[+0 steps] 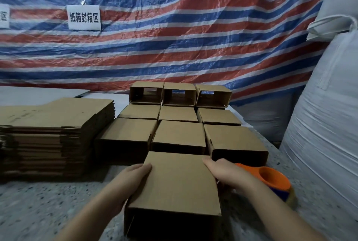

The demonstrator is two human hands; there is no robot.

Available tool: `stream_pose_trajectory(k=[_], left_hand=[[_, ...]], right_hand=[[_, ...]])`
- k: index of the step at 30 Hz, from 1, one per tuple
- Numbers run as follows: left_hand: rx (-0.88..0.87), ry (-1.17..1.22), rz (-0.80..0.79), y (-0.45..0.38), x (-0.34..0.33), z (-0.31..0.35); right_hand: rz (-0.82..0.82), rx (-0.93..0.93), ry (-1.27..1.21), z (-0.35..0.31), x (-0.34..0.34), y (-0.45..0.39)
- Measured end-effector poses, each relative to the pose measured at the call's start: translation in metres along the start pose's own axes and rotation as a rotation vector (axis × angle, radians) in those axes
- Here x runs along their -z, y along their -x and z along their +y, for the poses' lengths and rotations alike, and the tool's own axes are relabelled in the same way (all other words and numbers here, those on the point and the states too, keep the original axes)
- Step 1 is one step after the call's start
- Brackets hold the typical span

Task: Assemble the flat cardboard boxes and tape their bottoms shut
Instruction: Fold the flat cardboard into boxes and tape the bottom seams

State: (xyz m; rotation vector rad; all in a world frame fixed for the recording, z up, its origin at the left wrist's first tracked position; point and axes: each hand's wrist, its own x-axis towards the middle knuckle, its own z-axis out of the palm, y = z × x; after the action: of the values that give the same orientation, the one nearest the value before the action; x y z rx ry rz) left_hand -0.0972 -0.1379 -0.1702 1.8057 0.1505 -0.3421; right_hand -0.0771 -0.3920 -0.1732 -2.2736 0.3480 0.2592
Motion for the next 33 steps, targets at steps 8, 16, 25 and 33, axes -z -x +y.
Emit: stream_pose_trajectory(k=[8,16,25,33], left_hand=[[-0.024,0.166,0.105,0.025,0.010,-0.026],[-0.367,0.251,0.243,0.061,0.013,0.035],[-0.568,0.016,0.481,-0.069,0.081,0.181],[-0.326,-0.182,0.491,-0.204,0.135,0.190]], right_hand=[[-0.041,-0.073,-0.327,0.024,-0.008,0.030],[-0.048,0.294,-0.301,-0.034,0.012,0.082],[0.230,0.448,-0.553,-0.198,0.044,-0.035],[0.042,0.320,-0.489,-0.253,-0.001,-0.169]])
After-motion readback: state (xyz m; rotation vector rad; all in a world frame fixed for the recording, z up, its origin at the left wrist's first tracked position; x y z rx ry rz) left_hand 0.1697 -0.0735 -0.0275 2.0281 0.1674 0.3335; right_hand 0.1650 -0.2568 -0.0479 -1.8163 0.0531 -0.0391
